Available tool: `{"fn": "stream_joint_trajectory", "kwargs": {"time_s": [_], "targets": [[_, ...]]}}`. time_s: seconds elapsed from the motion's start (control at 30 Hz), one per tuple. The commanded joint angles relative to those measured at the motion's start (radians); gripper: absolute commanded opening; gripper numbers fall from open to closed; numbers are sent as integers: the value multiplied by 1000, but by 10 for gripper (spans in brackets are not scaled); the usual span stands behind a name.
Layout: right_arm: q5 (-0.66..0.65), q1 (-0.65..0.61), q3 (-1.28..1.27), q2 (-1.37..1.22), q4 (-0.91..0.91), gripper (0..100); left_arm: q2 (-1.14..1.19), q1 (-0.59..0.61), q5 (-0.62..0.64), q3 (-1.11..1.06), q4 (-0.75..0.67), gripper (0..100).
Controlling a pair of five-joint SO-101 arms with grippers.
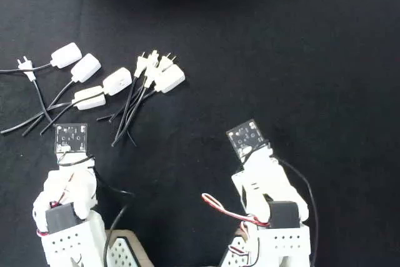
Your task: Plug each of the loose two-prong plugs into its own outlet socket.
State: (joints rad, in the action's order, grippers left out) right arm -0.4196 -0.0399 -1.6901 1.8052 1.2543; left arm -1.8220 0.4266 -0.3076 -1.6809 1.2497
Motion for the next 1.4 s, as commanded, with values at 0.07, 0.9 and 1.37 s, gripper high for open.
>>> {"fn": "stream_joint_trajectory", "kwargs": {"time_s": [0.07,0.9,1.37], "targets": [[3,8,4,30,2,17,-3,-62,12,-18,-23,30],[3,8,4,30,2,17,-5,-96,12,35,-210,29],[3,8,4,30,2,17,413,-275,-25,621,-229,29]]}}
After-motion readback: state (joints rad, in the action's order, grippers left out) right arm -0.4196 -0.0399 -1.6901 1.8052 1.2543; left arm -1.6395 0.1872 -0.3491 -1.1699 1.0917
